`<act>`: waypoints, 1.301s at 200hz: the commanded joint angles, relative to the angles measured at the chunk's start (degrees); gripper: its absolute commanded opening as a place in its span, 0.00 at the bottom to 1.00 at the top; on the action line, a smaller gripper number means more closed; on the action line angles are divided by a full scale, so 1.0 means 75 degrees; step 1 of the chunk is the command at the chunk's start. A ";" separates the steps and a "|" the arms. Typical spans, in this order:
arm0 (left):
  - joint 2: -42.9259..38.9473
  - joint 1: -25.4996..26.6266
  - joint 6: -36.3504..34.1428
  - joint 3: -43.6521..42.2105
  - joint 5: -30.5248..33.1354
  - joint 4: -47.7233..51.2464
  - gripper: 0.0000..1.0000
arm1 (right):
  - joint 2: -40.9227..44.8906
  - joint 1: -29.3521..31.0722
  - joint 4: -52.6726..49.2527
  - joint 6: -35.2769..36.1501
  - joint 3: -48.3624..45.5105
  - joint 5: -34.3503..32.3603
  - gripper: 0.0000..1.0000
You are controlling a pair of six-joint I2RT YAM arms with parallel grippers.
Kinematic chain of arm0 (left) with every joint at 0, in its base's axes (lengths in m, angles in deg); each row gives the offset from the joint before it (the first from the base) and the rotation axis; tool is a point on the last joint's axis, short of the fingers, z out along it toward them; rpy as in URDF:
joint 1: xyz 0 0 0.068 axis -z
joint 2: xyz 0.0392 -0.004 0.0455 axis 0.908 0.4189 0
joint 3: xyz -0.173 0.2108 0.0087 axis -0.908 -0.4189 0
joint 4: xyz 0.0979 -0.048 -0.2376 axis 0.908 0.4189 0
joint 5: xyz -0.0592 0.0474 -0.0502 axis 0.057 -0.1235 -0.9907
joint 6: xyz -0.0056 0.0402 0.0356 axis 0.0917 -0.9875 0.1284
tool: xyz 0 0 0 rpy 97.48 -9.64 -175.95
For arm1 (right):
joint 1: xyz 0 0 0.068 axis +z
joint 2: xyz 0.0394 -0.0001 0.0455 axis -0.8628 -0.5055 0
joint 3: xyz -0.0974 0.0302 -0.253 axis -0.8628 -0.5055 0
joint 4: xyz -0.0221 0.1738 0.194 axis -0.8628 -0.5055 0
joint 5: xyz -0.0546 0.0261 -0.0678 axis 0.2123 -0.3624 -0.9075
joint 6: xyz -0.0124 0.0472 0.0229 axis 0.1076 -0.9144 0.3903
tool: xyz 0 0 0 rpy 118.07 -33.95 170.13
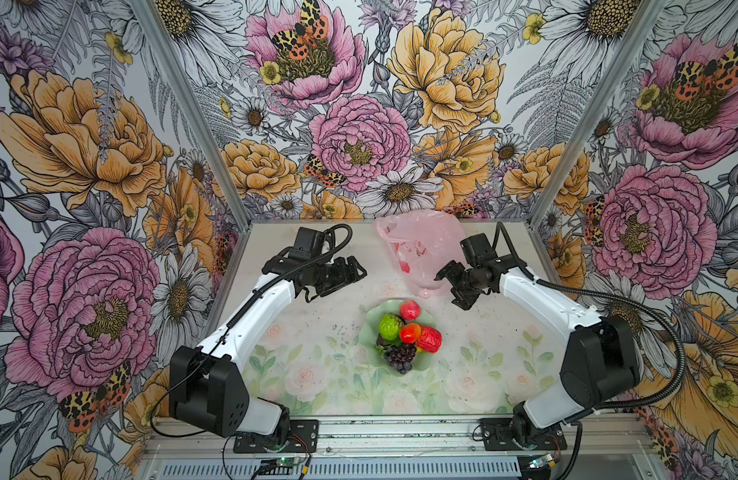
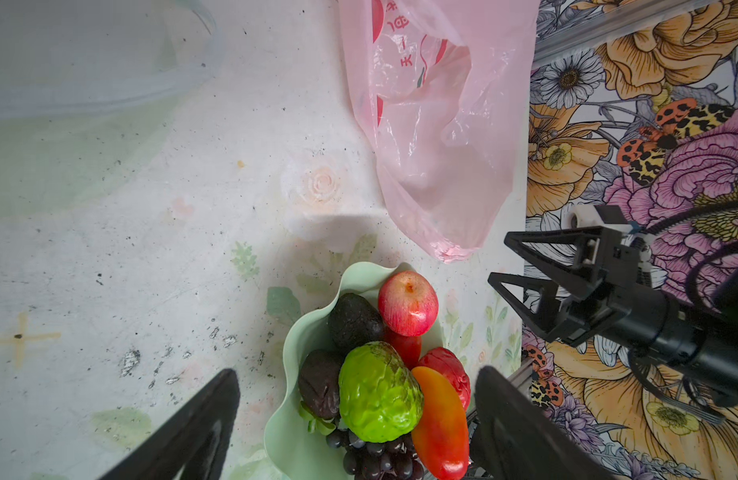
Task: Place the fruits into the plastic bag
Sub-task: 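Reach the right gripper to the pink bag while the left gripper moves forward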
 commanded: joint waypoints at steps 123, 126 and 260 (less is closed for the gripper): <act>-0.0401 -0.0137 -0.0343 0.0005 0.0017 -0.0126 0.91 | -0.0898 0.0451 0.1341 -0.1242 -0.0209 -0.0627 0.72; -0.0409 -0.0142 -0.0340 0.0004 0.0011 -0.0117 0.91 | -0.0908 0.0451 0.1361 -0.1248 -0.0218 -0.0623 0.72; -0.0978 -0.0179 -0.0328 -0.0422 0.0091 0.0057 0.92 | -0.1164 0.0545 0.1779 -0.1277 -0.0380 -0.0806 0.42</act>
